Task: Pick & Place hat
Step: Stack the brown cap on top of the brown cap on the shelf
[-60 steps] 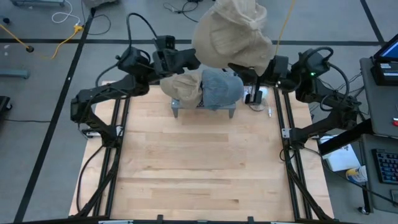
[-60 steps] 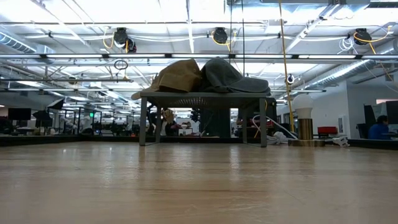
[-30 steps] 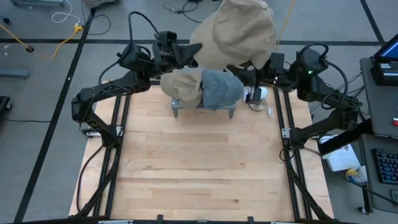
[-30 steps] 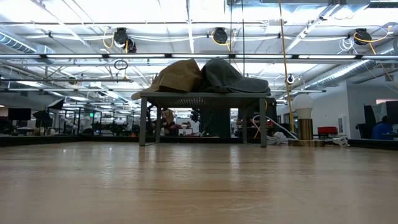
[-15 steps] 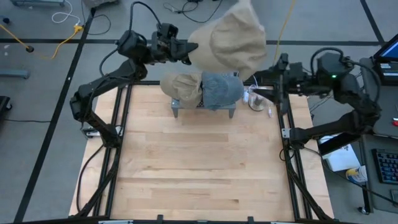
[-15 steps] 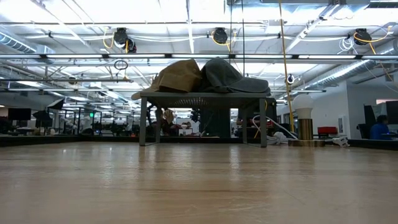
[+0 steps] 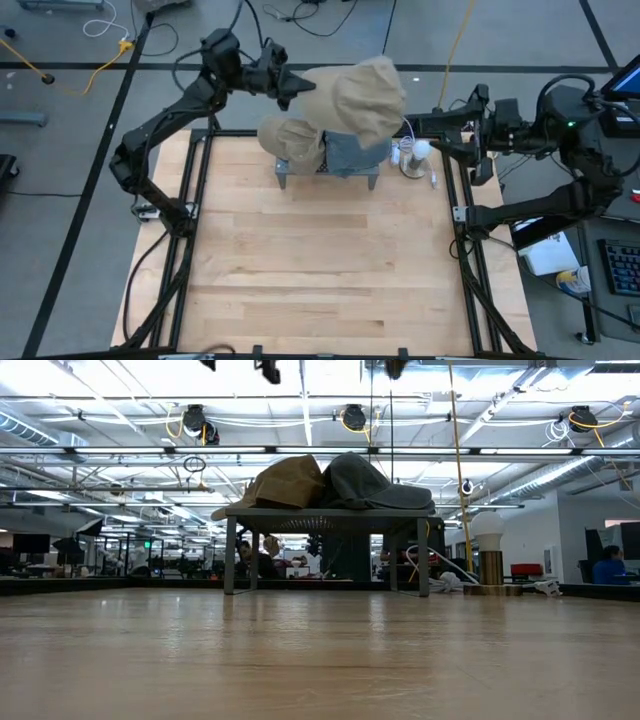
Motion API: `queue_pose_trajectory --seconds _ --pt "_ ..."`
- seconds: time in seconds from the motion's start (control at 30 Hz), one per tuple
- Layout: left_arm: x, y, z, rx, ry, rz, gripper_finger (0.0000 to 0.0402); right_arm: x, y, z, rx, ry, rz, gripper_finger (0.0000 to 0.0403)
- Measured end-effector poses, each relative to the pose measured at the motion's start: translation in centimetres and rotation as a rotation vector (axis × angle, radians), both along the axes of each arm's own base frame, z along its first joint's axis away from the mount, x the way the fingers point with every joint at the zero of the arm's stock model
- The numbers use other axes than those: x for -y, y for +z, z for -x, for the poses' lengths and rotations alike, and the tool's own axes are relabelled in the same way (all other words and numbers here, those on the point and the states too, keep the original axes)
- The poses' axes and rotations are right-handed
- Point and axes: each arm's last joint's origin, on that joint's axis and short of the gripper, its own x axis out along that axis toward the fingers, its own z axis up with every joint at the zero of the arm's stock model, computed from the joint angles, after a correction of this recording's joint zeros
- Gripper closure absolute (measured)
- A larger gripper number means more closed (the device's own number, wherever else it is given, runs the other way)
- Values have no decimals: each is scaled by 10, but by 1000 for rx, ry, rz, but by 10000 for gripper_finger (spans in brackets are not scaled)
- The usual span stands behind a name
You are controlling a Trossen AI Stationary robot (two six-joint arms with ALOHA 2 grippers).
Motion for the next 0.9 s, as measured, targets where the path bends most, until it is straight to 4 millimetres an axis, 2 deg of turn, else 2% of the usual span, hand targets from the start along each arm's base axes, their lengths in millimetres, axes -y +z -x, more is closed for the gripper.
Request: queue_pose_trajectory --seconds 0.27,0.5,0.7,0.9 --pt "-36 -23 32 -176 55 67 394 1 -2 -9 -22 0 12 172" --pt "-58 -38 63 -258 77 84 394 3 -8 -18 -83 1 53 172" --pt "-65 -37 104 -288 141 91 394 3 -10 -21 -103 1 48 174" --pt "-58 -33 137 -315 199 112 394 4 -9 -20 -99 -29 48 175"
